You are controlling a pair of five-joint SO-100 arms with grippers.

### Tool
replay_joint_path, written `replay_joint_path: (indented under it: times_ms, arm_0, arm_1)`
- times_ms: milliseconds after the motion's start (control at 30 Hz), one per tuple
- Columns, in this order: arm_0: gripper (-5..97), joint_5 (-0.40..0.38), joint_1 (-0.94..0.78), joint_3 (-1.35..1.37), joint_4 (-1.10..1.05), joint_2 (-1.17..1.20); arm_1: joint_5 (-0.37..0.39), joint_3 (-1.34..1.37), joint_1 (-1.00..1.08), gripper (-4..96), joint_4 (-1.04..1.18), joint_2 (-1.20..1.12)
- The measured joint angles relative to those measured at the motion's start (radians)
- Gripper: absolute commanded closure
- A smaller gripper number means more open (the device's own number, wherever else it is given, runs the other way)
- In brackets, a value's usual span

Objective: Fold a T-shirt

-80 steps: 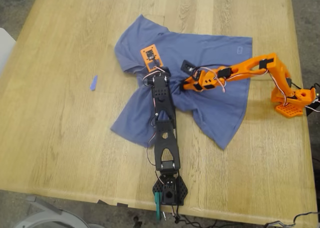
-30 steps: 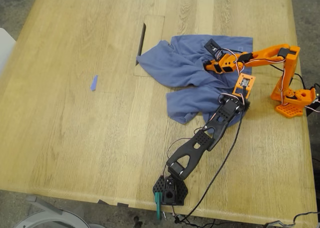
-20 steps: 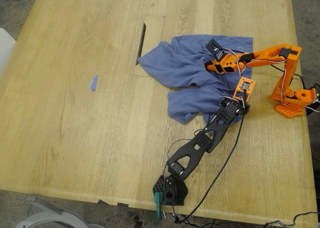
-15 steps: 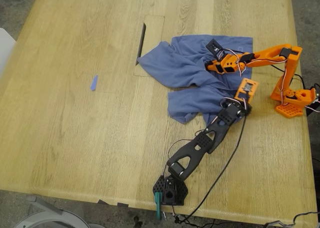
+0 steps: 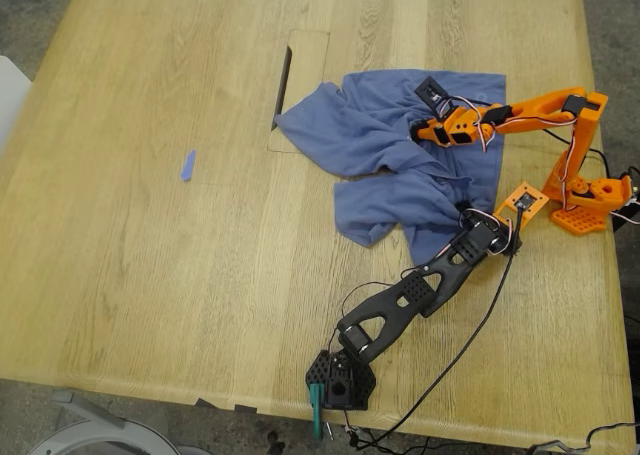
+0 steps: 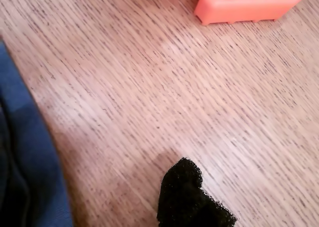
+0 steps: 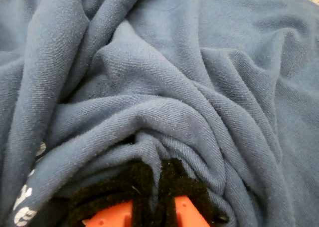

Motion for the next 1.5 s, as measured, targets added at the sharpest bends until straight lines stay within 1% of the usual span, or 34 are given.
replay_joint_path:
  times_ms: [167, 333, 600, 700, 767, 1033, 1100, 1267, 1367, 1500]
  arm_0:
    - [14, 0.049, -0.021, 0.000, 0.000, -0.011]
    - [14, 0.081, -0.028, -0.002, -0.012, -0.035]
    - [14, 0.132, -0.043, -0.003, -0.109, -0.089]
    - [15, 0.193, -0.054, -0.006, -0.138, -0.114]
    - [16, 0.213, -0.060, -0.008, -0.144, -0.124]
    - [23, 0.290, -0.074, -0.008, -0.146, -0.155]
    - [26, 0.301, -0.077, -0.008, -0.146, -0.166]
    - [41, 0.345, -0.086, -0.008, -0.146, -0.184]
    - [46, 0.359, -0.101, -0.008, -0.146, -0.187]
    - [46, 0.367, -0.121, -0.008, -0.121, -0.189]
  arm_1:
    - [0.000, 0.008, 0.000, 91.2, 0.000, 0.006]
    - [0.002, 0.009, 0.000, 91.2, 0.000, 0.006]
    - [0.002, 0.009, 0.000, 91.2, 0.000, 0.006]
    - [0.002, 0.009, 0.000, 91.2, 0.000, 0.006]
    - [0.002, 0.009, 0.000, 91.2, 0.000, 0.006]
    - [0.002, 0.009, 0.000, 91.2, 0.000, 0.006]
    - [0.002, 0.009, 0.000, 91.2, 0.000, 0.006]
    - [0.002, 0.009, 0.000, 91.2, 0.000, 0.006]
    - [0.002, 0.009, 0.000, 91.2, 0.000, 0.006]
    - [0.002, 0.009, 0.000, 91.2, 0.000, 0.014]
